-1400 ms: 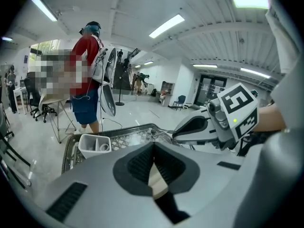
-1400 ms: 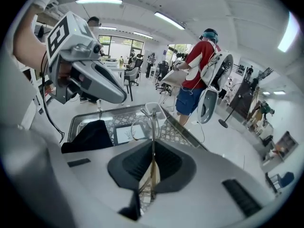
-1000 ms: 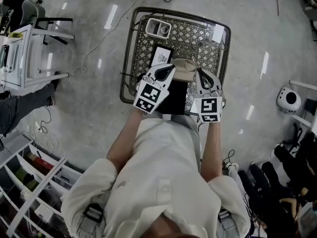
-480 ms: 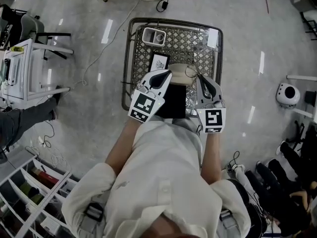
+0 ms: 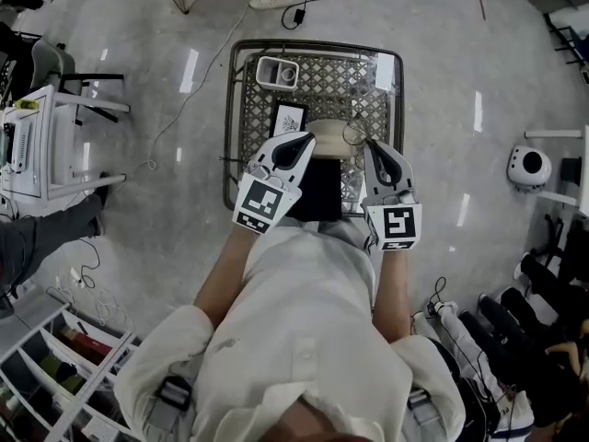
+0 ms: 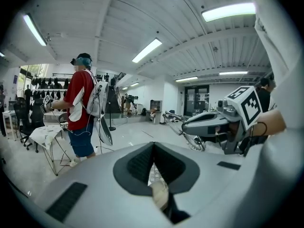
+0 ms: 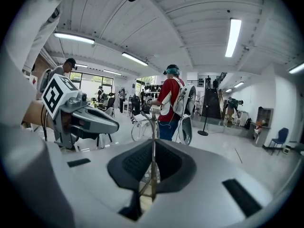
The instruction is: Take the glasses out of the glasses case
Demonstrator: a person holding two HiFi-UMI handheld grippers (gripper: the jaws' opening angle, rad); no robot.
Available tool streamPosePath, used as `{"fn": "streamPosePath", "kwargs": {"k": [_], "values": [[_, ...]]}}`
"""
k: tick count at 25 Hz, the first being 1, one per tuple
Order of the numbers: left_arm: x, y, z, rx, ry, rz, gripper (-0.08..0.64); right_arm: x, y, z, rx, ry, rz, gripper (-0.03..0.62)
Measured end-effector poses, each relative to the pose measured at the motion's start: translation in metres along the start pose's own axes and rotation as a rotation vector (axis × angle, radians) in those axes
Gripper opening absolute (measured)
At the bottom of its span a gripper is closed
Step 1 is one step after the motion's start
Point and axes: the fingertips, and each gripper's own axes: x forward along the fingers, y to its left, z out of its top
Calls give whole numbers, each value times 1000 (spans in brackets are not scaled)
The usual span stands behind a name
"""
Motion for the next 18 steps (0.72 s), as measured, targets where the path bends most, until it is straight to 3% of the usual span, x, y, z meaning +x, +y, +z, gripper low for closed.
{"fn": "streamPosePath", "kwargs": {"k": [18], "values": [[9,-14,1,-7,-3,-18,14,-10,-6,-1,0,-1,-21,18]]}}
